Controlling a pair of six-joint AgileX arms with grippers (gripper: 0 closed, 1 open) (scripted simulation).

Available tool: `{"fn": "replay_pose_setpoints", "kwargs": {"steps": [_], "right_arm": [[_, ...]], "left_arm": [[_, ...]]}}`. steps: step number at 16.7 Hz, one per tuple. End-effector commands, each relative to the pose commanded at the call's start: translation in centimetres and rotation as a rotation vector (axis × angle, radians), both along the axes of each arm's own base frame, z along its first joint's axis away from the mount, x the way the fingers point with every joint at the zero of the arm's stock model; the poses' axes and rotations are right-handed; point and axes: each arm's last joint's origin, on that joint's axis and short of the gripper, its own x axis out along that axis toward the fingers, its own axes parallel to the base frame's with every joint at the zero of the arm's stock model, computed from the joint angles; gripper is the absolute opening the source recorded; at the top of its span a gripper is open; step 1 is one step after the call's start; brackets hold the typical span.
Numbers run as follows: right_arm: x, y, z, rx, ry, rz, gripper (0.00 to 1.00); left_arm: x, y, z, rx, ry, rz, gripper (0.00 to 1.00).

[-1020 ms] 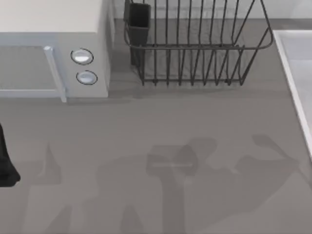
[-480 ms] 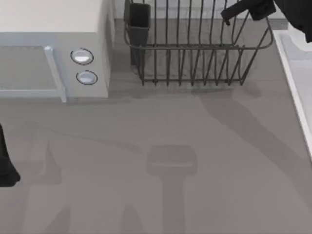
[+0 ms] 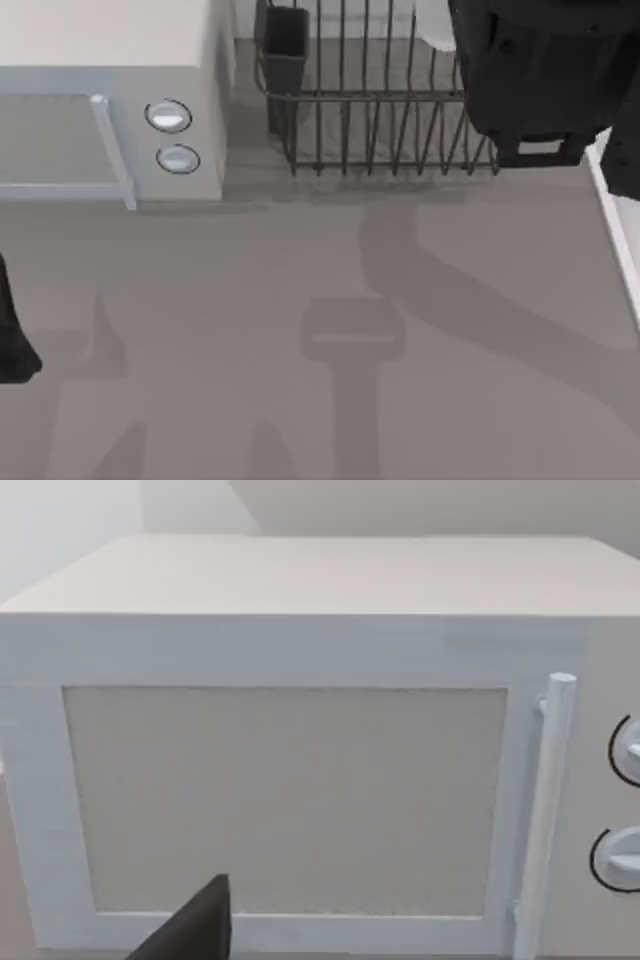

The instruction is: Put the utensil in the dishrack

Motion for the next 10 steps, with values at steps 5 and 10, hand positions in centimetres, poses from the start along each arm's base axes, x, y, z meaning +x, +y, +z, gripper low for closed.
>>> {"fn": "replay_pose_setpoints", "kwargs": {"steps": [5, 10], "right_arm": [[-0.7, 0.3, 0.2, 0.035, -0.015, 0.005, 0.0], [1.6, 1.7, -1.6, 0.027, -0.008, 0.013, 0.0]], "left_arm": [[0.0, 0.0, 0.0, 0.0, 0.0, 0.0, 1.0], [0.0, 0.0, 0.0, 0.0, 0.0, 0.0, 1.0]]}}
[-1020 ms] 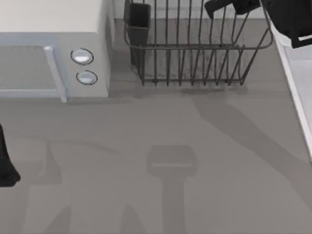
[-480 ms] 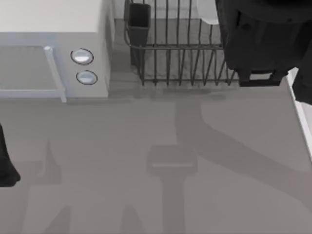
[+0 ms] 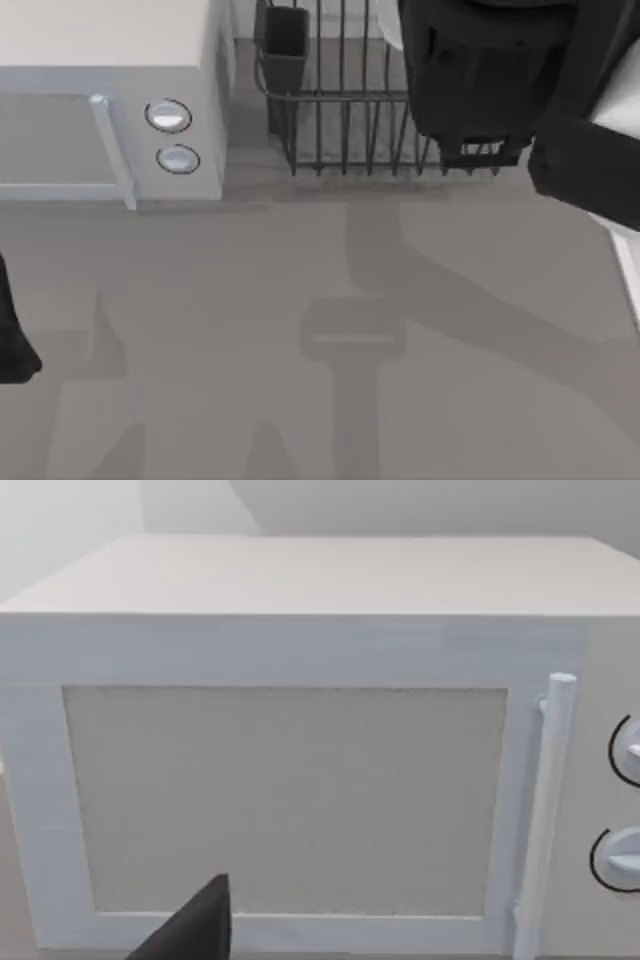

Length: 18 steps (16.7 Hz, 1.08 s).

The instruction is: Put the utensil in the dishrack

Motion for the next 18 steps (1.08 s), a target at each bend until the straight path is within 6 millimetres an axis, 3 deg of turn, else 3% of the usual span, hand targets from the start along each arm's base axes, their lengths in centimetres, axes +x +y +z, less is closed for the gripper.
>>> {"fn": "replay_pose_setpoints", "kwargs": {"steps": [5, 10, 13, 17, 18], "right_arm": [[8.3, 2.2, -7.4, 0.017, -0.007, 0.009, 0.0], [16.1, -0.3, -16.0, 0.019, -0.015, -0.004, 0.0], [17.7, -1.6, -18.2, 0.007, -0.006, -0.008, 0.0], [17.7, -1.6, -18.2, 0.007, -0.006, -0.008, 0.0], [17.7, -1.6, -18.2, 0.007, -0.006, -0.008, 0.08]], "left_arm": [[0.0, 0.0, 0.0, 0.0, 0.0, 0.0, 1.0], [0.0, 0.0, 0.0, 0.0, 0.0, 0.0, 1.0], [0.0, 0.0, 0.0, 0.0, 0.0, 0.0, 1.0], [0.0, 0.0, 0.0, 0.0, 0.0, 0.0, 1.0], [0.0, 0.0, 0.0, 0.0, 0.0, 0.0, 1.0]]}}
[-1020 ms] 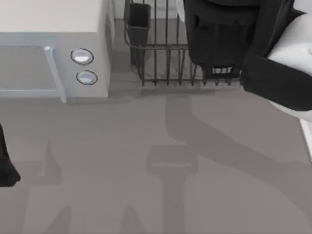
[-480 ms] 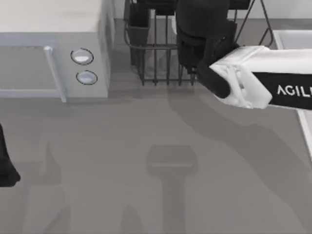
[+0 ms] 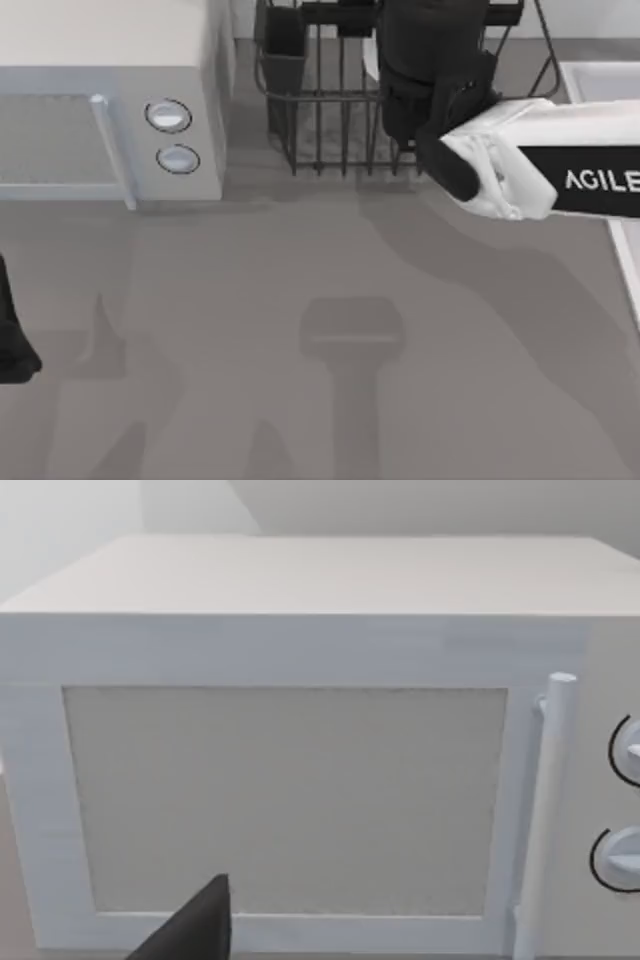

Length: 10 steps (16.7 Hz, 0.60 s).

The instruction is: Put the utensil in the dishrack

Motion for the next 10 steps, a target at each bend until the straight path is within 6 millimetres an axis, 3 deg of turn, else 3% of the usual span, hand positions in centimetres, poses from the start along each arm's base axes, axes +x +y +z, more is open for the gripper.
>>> {"fn": "replay_pose_setpoints", "kwargs": {"steps": [10], "right_arm": [[0.0, 0.0, 0.0, 0.0, 0.0, 0.0, 0.83]], "left_arm": [[0.0, 0.0, 0.0, 0.0, 0.0, 0.0, 1.0]]}}
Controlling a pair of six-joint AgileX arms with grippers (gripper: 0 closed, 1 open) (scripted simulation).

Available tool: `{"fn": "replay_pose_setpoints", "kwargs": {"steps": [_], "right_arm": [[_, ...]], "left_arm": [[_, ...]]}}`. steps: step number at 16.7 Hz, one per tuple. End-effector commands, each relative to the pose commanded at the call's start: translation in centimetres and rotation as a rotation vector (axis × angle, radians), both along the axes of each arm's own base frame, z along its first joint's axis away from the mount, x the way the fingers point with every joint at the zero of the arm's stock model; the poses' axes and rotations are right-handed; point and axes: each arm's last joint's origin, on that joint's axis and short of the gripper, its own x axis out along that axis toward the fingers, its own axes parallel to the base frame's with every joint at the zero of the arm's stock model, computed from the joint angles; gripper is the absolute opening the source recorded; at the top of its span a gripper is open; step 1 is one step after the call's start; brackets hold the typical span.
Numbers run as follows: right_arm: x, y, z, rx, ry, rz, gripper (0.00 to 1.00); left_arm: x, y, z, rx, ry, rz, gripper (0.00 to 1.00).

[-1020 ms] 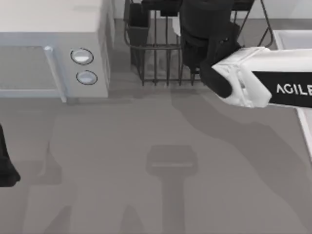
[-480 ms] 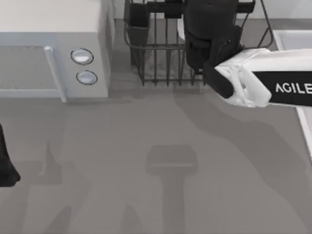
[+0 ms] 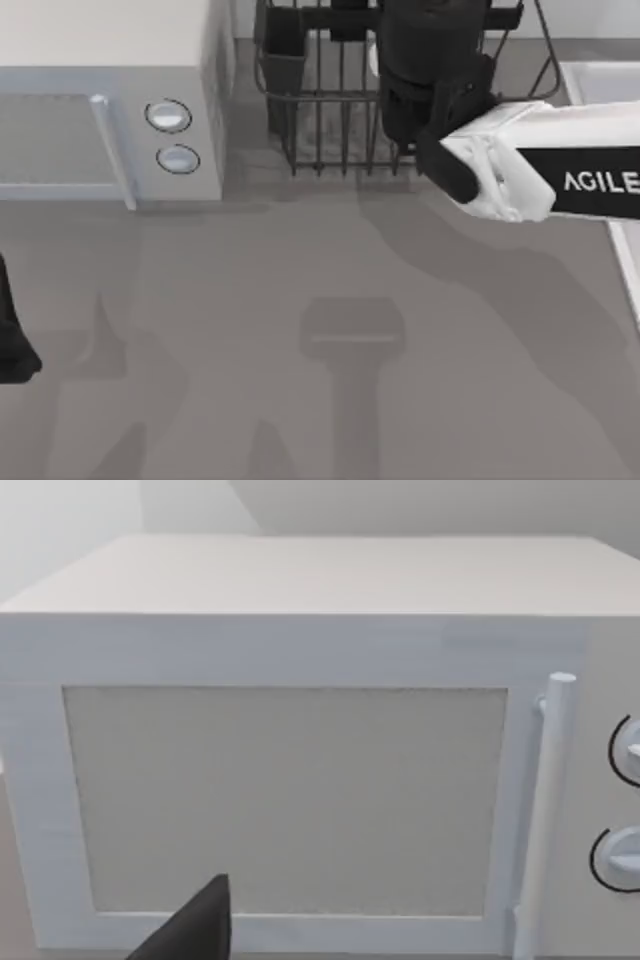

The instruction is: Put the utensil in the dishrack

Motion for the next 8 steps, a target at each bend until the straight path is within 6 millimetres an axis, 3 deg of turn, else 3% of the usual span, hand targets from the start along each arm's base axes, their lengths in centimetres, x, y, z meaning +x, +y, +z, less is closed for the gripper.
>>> {"fn": "replay_pose_setpoints", "kwargs": {"steps": [2, 8], "right_arm": [[0.0, 0.0, 0.0, 0.0, 0.0, 0.0, 0.98], [0.0, 0.0, 0.0, 0.0, 0.0, 0.0, 1.0]], "left_arm": [[0.0, 0.0, 0.0, 0.0, 0.0, 0.0, 1.0], [0.0, 0.0, 0.0, 0.0, 0.0, 0.0, 1.0]]}}
